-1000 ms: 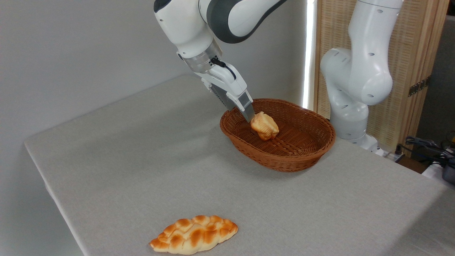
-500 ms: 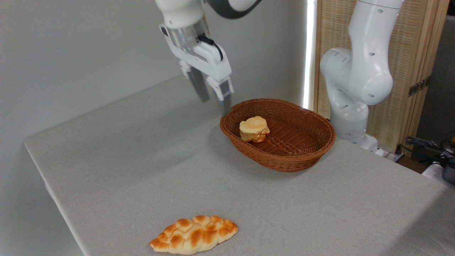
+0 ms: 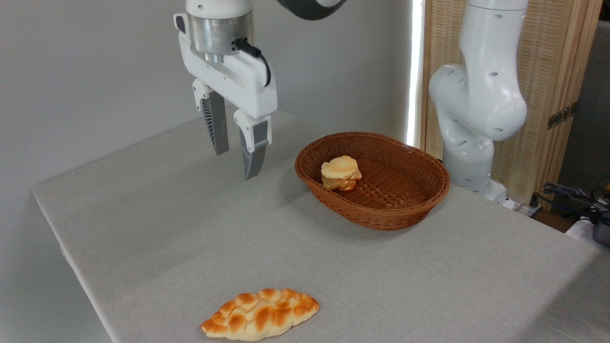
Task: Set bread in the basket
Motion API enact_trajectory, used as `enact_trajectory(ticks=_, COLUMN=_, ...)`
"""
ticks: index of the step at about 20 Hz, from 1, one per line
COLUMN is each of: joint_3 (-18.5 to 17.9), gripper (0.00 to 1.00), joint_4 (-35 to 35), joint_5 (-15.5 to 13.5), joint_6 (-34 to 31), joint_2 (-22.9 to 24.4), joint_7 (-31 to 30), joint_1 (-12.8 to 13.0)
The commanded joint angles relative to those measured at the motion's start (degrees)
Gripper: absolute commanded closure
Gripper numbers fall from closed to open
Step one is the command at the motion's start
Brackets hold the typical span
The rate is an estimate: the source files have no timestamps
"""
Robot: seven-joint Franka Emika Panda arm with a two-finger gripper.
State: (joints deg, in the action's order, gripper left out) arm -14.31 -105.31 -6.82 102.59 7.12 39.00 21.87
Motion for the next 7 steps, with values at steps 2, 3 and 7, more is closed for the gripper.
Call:
enact_trajectory(ticks=2, joint_3=-0.7, gripper=0.00, joint_4=1.6, joint_5=5.0, joint_6=0.2, joint_2=-2.0, joint_7=3.1, joint_1=0.4)
enact_trajectory(ticks=3, joint_3=-0.6, gripper=0.00, joint_4=1.6, joint_5=4.9, joint_6=0.2, joint_2=-2.1, joint_7=2.8, joint_1=0.4)
enact_trajectory(ticks=7, joint_3=-0.8, gripper=0.00, joint_4=1.6, joint_5=4.5, joint_6=0.3, joint_2=-2.3, joint_7=2.7, joint_1=0.4)
